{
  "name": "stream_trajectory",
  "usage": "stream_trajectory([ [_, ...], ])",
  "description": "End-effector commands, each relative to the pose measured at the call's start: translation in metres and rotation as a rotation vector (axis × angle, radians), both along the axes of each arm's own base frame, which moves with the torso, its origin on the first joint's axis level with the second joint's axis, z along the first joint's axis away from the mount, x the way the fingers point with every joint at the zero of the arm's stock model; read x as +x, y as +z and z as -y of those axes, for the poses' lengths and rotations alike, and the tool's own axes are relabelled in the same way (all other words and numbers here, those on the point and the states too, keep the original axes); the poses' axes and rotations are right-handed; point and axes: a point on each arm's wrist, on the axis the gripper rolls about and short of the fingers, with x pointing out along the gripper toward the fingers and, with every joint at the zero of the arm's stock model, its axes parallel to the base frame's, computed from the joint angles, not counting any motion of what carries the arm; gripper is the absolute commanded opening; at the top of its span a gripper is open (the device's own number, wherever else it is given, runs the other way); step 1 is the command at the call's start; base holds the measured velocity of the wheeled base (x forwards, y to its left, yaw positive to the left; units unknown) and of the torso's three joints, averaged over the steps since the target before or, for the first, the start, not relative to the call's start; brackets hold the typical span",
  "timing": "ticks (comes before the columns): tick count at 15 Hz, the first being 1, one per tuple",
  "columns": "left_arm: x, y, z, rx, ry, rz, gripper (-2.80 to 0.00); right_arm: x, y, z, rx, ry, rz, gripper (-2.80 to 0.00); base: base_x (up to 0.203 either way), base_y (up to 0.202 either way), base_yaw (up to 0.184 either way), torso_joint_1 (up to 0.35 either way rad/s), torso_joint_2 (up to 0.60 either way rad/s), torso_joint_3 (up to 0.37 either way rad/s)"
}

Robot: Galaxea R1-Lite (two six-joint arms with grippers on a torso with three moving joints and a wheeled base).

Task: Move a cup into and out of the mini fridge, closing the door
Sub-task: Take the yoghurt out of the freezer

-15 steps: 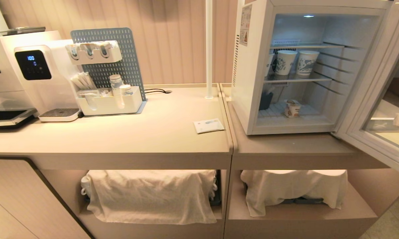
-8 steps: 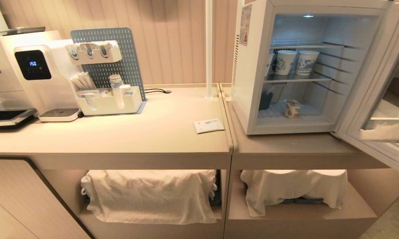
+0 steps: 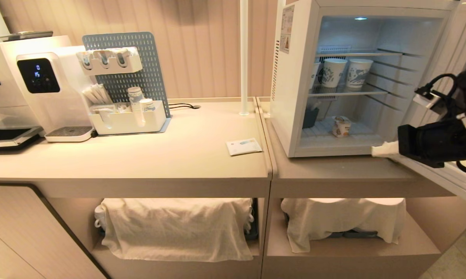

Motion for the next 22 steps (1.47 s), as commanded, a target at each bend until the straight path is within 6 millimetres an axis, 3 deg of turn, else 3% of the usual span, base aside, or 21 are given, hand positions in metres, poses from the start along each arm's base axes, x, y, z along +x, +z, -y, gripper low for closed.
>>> stream_trajectory([
  [1,0.000,0.000,0.000,0.001,0.000,-0.001,-2.80,0.035,-0.032,-0.001,-0.021,-0.021,-0.042,-2.80,0.000,0.000,0.000,0.000,0.00,0.000],
  [5,0.000,0.000,0.000,0.001,0.000,-0.001,-2.80,0.091,-0.066,0.001,-0.144,-0.169,0.027,-2.80,0.000,0.000,0.000,0.000,0.00,0.000],
  [10,0.000,0.000,0.000,0.001,0.000,-0.001,-2.80,0.151,-0.074,0.003,-0.198,-0.299,0.215,-2.80,0.000,0.000,0.000,0.000,0.00,0.000],
  [22,0.000,0.000,0.000,0.001,0.000,0.000,-2.80,0.143,-0.085,0.003,-0.237,-0.283,0.180,-2.80,0.000,0.000,0.000,0.000,0.00,0.000],
])
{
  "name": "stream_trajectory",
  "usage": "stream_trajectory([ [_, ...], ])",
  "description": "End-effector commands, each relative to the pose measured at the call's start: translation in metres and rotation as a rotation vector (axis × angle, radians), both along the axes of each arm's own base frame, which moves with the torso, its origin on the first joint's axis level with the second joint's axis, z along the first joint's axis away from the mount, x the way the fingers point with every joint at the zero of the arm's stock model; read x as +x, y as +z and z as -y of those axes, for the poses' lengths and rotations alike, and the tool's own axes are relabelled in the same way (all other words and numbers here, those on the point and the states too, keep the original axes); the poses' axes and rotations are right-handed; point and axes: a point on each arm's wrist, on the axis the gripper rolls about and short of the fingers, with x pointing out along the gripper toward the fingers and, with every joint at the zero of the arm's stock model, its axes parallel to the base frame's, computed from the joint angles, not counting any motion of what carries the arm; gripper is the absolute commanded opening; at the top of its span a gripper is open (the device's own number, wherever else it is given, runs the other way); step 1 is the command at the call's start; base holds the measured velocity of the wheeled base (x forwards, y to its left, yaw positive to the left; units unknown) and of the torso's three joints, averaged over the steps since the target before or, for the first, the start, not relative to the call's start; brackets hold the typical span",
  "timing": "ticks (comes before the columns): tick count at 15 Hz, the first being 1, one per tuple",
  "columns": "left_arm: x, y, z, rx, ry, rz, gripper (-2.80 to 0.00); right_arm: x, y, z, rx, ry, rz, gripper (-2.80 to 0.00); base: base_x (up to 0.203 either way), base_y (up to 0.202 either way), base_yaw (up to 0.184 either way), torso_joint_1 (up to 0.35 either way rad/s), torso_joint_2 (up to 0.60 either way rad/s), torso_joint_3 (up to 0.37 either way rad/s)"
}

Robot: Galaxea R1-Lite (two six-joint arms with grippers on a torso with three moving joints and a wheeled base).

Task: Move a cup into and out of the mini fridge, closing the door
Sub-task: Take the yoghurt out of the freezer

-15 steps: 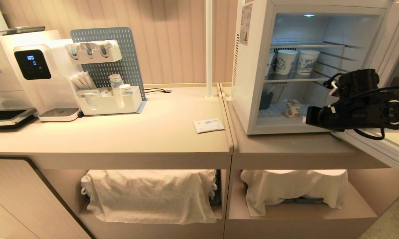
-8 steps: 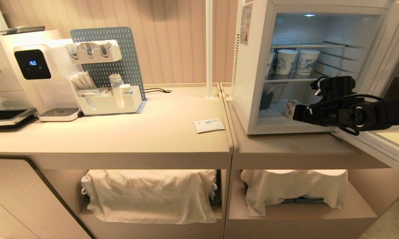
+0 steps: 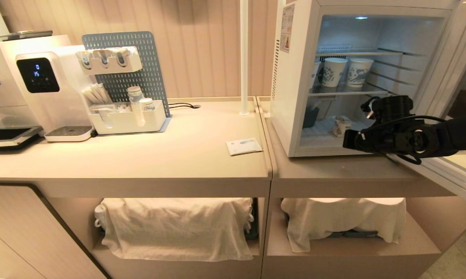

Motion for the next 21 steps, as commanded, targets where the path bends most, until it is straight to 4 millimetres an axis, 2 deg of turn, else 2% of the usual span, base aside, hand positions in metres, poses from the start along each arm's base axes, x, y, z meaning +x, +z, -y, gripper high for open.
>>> stream_trajectory([
  [1,0.000,0.000,0.000,0.001,0.000,0.000,-2.80,-0.002,0.001,0.000,0.001,-0.002,0.001,-2.80,0.000,0.000,0.000,0.000,0.00,0.000],
  [5,0.000,0.000,0.000,0.001,0.000,-0.001,-2.80,0.004,0.002,0.000,-0.005,-0.010,0.017,-2.80,0.000,0.000,0.000,0.000,0.00,0.000],
  [10,0.000,0.000,0.000,0.001,0.000,-0.001,-2.80,0.005,0.036,0.020,-0.061,-0.026,0.099,-2.80,0.000,0.000,0.000,0.000,0.00,0.000],
  [14,0.000,0.000,0.000,0.001,0.000,-0.001,-2.80,0.010,0.048,0.039,-0.112,-0.044,0.120,-2.80,0.000,0.000,0.000,0.000,0.00,0.000],
  [17,0.000,0.000,0.000,0.001,0.000,-0.001,-2.80,0.017,0.046,0.051,-0.156,-0.051,0.110,-2.80,0.000,0.000,0.000,0.000,0.00,0.000],
  [21,0.000,0.000,0.000,-0.001,0.000,-0.001,-2.80,0.029,0.035,0.052,-0.155,-0.052,0.106,-2.80,0.000,0.000,0.000,0.000,0.00,0.000],
])
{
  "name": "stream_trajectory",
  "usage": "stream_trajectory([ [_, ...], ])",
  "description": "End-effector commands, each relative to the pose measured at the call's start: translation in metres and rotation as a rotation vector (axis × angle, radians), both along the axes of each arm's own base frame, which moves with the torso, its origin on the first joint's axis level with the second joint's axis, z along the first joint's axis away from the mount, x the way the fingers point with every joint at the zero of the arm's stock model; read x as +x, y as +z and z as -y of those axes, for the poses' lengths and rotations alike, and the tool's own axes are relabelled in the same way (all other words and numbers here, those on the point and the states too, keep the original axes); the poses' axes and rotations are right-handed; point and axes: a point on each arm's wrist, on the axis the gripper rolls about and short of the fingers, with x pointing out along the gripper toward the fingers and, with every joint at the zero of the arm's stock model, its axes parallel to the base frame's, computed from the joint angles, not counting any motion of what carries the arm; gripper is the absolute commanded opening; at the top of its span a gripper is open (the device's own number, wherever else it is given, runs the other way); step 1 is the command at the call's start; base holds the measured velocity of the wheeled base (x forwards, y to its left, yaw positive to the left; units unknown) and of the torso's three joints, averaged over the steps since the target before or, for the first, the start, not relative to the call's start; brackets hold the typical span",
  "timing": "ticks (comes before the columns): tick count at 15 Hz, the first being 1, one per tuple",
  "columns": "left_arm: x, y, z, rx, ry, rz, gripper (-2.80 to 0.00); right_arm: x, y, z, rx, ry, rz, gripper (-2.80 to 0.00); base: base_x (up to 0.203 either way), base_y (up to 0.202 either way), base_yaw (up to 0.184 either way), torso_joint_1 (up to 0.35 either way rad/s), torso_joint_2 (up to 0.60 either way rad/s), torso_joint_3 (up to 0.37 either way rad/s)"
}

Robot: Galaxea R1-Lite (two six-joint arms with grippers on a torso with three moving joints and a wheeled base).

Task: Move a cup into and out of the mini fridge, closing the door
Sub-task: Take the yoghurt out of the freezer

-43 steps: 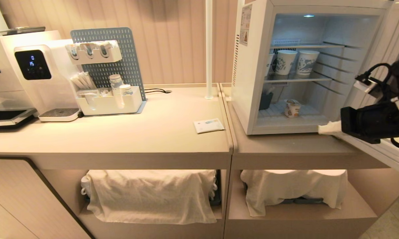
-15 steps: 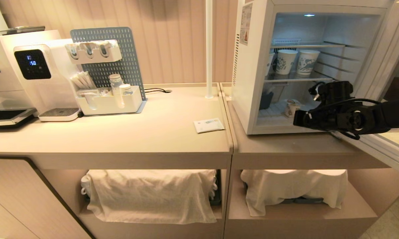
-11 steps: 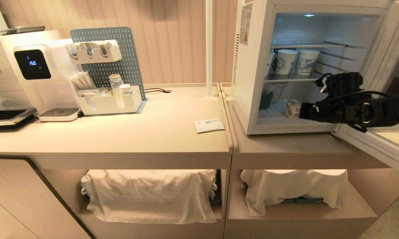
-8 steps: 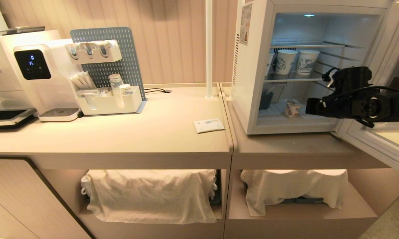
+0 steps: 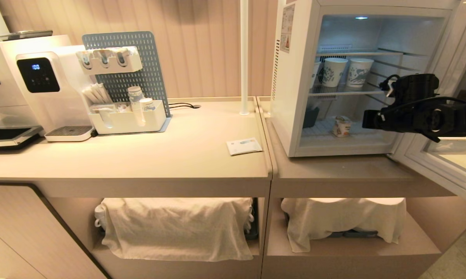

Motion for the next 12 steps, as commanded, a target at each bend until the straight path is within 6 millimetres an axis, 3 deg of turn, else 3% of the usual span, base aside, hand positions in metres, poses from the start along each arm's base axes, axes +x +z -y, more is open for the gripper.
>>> stream_trajectory([
  [1,0.000,0.000,0.000,0.000,0.000,0.000,-2.80,0.006,-0.010,0.000,0.003,0.000,-0.017,-2.80,0.000,0.000,0.000,0.000,0.00,0.000],
  [5,0.000,0.000,0.000,0.001,0.000,-0.001,-2.80,0.019,-0.025,-0.014,0.021,0.026,-0.019,-2.80,0.000,0.000,0.000,0.000,0.00,0.000],
  [12,0.000,0.000,0.000,0.001,0.000,-0.001,-2.80,0.021,-0.046,-0.025,0.048,0.038,-0.078,-2.80,0.000,0.000,0.000,0.000,0.00,0.000],
])
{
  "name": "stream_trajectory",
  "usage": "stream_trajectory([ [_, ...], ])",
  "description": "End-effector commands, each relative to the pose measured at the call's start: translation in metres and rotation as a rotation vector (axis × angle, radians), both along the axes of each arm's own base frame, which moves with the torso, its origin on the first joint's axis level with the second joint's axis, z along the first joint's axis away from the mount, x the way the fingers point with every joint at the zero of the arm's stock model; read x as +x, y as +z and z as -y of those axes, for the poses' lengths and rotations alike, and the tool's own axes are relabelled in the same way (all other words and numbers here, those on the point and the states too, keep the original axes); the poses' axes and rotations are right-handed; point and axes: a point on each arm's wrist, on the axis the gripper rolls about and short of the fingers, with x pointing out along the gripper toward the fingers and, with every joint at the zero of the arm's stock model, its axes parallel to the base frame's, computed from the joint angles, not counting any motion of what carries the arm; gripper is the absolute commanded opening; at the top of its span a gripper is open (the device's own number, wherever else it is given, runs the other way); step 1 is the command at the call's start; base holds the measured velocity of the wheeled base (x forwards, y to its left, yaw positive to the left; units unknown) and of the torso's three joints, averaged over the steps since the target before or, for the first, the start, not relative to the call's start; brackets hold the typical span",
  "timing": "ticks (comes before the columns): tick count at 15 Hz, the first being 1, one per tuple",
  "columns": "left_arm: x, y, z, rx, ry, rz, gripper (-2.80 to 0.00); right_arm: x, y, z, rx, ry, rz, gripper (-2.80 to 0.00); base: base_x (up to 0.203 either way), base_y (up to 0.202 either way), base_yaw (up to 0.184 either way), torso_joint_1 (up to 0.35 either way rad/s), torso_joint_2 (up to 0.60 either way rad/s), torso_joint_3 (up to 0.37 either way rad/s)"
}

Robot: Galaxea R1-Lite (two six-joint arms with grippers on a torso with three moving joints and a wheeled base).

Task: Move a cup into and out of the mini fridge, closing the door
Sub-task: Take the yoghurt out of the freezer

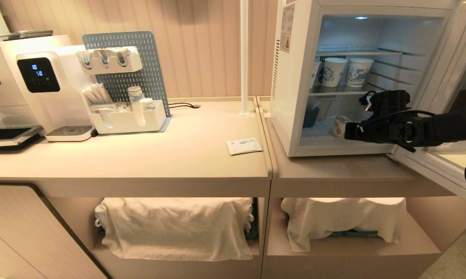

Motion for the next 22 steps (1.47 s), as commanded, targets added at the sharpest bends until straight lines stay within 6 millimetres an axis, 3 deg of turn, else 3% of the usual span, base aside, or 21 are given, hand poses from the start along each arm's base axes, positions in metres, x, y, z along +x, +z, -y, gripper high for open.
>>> stream_trajectory([
  [1,0.000,0.000,0.000,-0.001,0.000,-0.001,-2.80,-0.001,-0.006,-0.001,0.002,0.001,-0.018,-2.80,0.000,0.000,0.000,0.000,0.00,0.000],
  [2,0.000,0.000,0.000,-0.001,0.000,-0.001,-2.80,-0.003,-0.004,-0.003,0.001,0.007,-0.018,-2.80,0.000,0.000,0.000,0.000,0.00,0.000],
  [3,0.000,0.000,0.000,-0.001,0.000,0.000,-2.80,-0.003,-0.005,-0.005,0.000,0.009,-0.022,0.00,0.000,0.000,0.000,0.000,0.00,0.000],
  [12,0.000,0.000,0.000,0.000,0.000,-0.001,-2.80,-0.011,0.002,-0.005,0.001,0.015,-0.020,0.00,0.000,0.000,0.000,0.000,0.00,0.000],
  [22,0.000,0.000,0.000,-0.001,0.000,-0.001,-2.80,0.027,-0.008,-0.004,0.000,0.009,0.054,0.00,0.000,0.000,0.000,0.000,0.00,0.000],
])
